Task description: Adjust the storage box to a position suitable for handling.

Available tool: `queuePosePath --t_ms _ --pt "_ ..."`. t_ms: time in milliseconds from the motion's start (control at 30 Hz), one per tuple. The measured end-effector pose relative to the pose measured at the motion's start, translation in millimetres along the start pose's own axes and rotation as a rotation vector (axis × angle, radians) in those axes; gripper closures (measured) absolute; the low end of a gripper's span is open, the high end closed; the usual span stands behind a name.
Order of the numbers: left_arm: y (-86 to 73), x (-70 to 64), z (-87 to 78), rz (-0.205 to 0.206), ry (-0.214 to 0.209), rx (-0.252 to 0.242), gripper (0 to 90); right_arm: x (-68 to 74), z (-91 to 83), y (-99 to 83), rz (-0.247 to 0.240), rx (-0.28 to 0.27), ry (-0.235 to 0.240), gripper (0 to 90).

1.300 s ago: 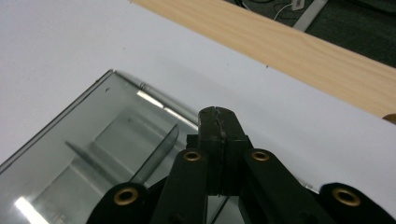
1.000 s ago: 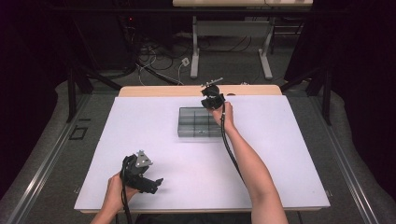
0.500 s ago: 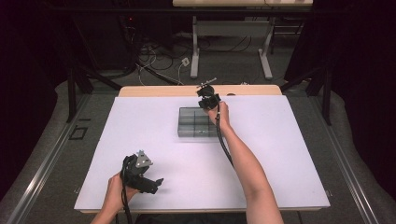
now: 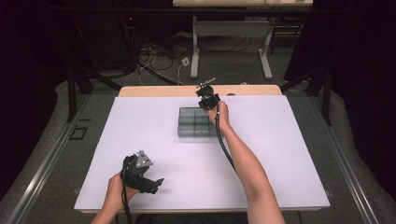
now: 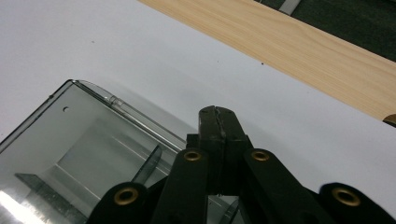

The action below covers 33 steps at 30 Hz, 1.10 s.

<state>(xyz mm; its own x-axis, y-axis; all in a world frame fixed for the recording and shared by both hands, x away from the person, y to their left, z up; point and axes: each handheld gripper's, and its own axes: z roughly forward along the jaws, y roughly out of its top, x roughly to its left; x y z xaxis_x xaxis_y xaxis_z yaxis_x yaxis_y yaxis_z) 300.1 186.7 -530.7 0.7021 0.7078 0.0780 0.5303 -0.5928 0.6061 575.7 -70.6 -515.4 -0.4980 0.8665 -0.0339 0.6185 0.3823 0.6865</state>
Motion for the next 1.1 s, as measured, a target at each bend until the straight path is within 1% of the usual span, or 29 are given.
queuePosePath --t_ms 33,67,133,167,200,233,267,333,433,467,500,567,633,667,767,833,900,933,967,1000,1033,1067,1100 --pt "0.0 0.1 0.0 -0.001 -0.001 0.0 0.0 -0.4 0.1 0.5 -0.003 0.009 -0.005 90.0" --pt "0.0 0.0 0.1 -0.002 -0.003 0.0 0.0 -0.7 1.8 0.2 0.004 -0.008 0.005 90.0" --pt "0.0 0.0 0.1 0.0 -0.003 -0.001 0.0 -1.1 1.2 1.8 0.016 0.026 0.003 90.0" --pt "0.0 0.1 0.2 -0.001 -0.003 -0.001 0.0 -1.3 0.7 3.4 0.017 0.065 -0.006 90.0" --pt "0.0 0.2 0.3 -0.001 -0.004 -0.001 0.0 -1.3 4.1 2.3 0.021 0.026 0.001 90.0" --pt "0.0 0.2 0.4 -0.001 -0.004 0.0 0.0 -1.3 4.1 2.3 0.021 0.026 0.001 90.0" --pt "0.0 0.2 0.5 -0.001 -0.004 0.0 0.0 -0.4 4.5 2.5 0.036 0.04 -0.002 90.0" --pt "-0.2 0.1 0.3 -0.007 -0.003 -0.001 0.0 -1.7 5.4 2.8 0.025 0.056 -0.008 90.0" --pt "-0.3 0.4 0.1 -0.007 -0.001 -0.001 0.0 -1.9 6.1 1.4 0.032 0.069 -0.004 90.0" --pt "-0.4 0.2 0.0 -0.009 -0.003 -0.002 0.0 -2.1 6.9 0.6 0.033 0.061 -0.002 90.0" --pt "-0.3 0.5 -0.1 -0.004 -0.002 -0.004 0.0 -1.3 6.2 -0.2 0.046 0.066 0.004 90.0" --pt "0.0 0.0 -0.2 0.0 0.003 -0.007 0.0 -0.8 5.2 -1.2 0.03 0.064 0.002 90.0" --pt "0.2 -0.5 -0.2 -0.003 0.002 -0.008 0.0 0.9 3.0 -1.6 0.026 0.085 0.005 90.0" --pt "0.2 -0.5 -0.2 -0.002 0.002 -0.008 0.0 1.5 2.6 -2.7 0.01 0.076 0.011 90.0" --pt "0.1 -0.5 -0.2 -0.003 0.002 -0.007 0.0 2.7 1.5 -3.5 0.007 0.081 0.012 90.0" --pt "0.2 -0.7 -0.2 -0.003 0.002 -0.007 0.0 3.9 0.5 -4.9 0.013 0.081 0.025 90.0" --pt "0.2 -0.8 -0.2 -0.003 0.002 -0.008 0.0 5.1 -1.0 -6.1 0.003 0.084 0.026 90.0" --pt "0.3 -0.9 -0.2 -0.003 0.002 -0.008 0.0 6.3 -2.1 -6.7 0.009 0.096 0.031 90.0" --pt "0.5 -0.6 -0.4 0.001 -0.001 -0.006 0.0 6.2 -3.5 -7.3 -0.004 0.102 0.028 90.0" --pt "0.5 -0.6 -0.4 0.002 -0.001 -0.006 0.0 7.9 -4.7 -8.0 0.006 0.11 0.026 90.0" --pt "0.5 -1.0 -0.3 -0.002 0.0 -0.006 0.0 7.4 -5.5 -8.3 -0.011 0.109 0.028 90.0" --pt "0.6 -1.1 -0.3 -0.003 0.0 -0.006 0.0 8.3 -6.7 -9.5 -0.013 0.112 0.028 90.0" --pt "0.6 -1.2 -0.3 -0.002 -0.001 -0.006 0.0 9.9 -6.8 -11.3 0.006 0.098 0.035 90.0"
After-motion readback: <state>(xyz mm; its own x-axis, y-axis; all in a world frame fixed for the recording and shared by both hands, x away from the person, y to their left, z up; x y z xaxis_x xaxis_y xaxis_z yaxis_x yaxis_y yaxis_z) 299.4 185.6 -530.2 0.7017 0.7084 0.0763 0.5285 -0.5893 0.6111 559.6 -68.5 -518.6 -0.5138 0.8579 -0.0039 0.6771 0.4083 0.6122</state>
